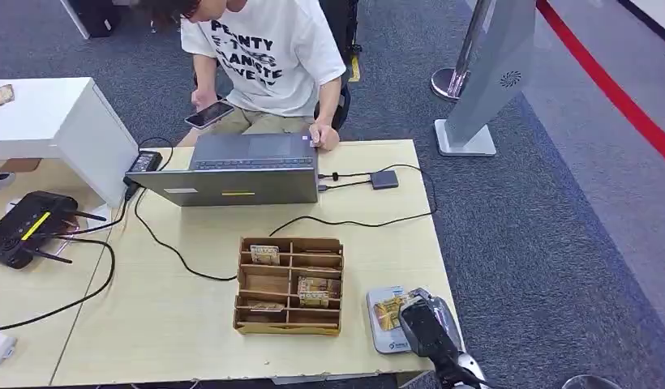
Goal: Pass the card to the sensor for recognition and then transmit it.
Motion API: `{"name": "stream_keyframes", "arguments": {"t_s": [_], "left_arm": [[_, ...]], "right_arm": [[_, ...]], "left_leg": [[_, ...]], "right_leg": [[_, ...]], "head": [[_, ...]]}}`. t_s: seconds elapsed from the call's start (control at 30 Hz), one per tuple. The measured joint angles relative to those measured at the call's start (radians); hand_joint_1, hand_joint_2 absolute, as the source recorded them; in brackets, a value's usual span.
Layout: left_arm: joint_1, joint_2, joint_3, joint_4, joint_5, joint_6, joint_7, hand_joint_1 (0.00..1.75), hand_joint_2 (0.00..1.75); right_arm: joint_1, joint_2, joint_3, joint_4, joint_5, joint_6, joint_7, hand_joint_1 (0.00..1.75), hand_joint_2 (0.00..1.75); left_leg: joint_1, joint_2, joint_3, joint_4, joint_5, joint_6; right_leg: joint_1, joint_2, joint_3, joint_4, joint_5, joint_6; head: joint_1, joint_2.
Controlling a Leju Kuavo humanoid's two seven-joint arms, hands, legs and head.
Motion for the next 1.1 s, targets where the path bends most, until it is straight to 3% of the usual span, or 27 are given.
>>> {"name": "stream_keyframes", "arguments": {"t_s": [1.1], "left_arm": [[0.0,0.0,0.01,0.0,-0.008,-0.004,0.0,0.0,0.0]], "right_arm": [[-0.017,-0.004,0.021,0.016,0.014,-0.004,0.003,1.75,1.75]], "left_leg": [[0.0,0.0,0.002,0.0,0.0,0.0]], "right_leg": [[0.0,0.0,0.002,0.0,0.0,0.0]], "head": [[0.0,0.0]]}}
